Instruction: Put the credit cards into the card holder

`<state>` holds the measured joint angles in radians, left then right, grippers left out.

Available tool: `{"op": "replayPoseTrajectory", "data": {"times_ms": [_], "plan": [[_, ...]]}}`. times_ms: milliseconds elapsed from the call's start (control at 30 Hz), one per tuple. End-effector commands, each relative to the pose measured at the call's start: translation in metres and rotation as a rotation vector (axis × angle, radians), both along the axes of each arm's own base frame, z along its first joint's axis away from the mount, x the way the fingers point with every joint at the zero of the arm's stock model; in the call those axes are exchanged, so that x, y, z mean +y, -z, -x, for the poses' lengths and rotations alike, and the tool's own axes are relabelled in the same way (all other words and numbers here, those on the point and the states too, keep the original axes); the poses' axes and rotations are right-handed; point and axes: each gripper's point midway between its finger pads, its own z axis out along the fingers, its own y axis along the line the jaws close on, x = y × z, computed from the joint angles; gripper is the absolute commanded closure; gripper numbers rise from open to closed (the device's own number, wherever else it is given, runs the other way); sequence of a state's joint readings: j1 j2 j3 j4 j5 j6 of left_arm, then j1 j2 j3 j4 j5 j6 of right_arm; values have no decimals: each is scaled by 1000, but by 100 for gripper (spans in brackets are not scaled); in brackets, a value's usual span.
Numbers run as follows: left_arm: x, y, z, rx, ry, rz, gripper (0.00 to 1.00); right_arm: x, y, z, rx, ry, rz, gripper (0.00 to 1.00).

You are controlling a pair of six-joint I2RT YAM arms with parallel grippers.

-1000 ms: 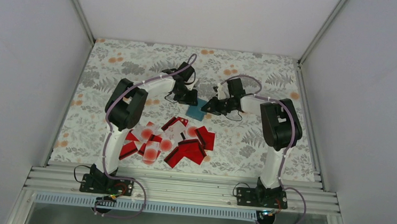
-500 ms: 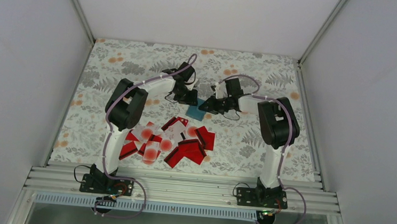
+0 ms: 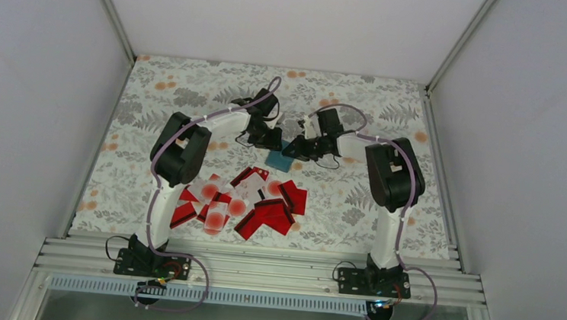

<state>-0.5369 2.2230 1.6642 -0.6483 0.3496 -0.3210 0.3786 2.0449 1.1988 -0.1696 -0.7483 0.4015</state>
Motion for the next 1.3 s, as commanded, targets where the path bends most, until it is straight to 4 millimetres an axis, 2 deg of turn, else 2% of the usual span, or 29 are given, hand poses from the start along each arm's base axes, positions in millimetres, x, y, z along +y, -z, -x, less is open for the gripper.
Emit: {"op": "replayPoseTrajectory", "data": {"times_ms": [0,133,467,633,800,867,967,1133,1267], "plan": [[8,30,22,91,7,-72,68,-6,31,-2,-26,28,183,90],[6,30,23,98,7,-59,68,-5,36,-2,-42,31,254,90],[5,33,33,121,3,-25,68,-27,65,-4,-14,86,545,92],[3,37,38,134,1,-1,69,-29,92,15,15,38,683,93],[4,43,44,152,-4,14,69,-45,128,42,70,13,781,95],[5,44,46,153,-3,11,69,-45,130,46,69,11,762,95],[7,39,43,134,-7,6,69,-26,105,33,-7,1,663,95],[10,17,24,66,-23,-2,67,13,23,-10,-180,5,469,91],[14,-13,5,-2,-45,-2,62,26,-50,-42,-312,43,371,83]]}}
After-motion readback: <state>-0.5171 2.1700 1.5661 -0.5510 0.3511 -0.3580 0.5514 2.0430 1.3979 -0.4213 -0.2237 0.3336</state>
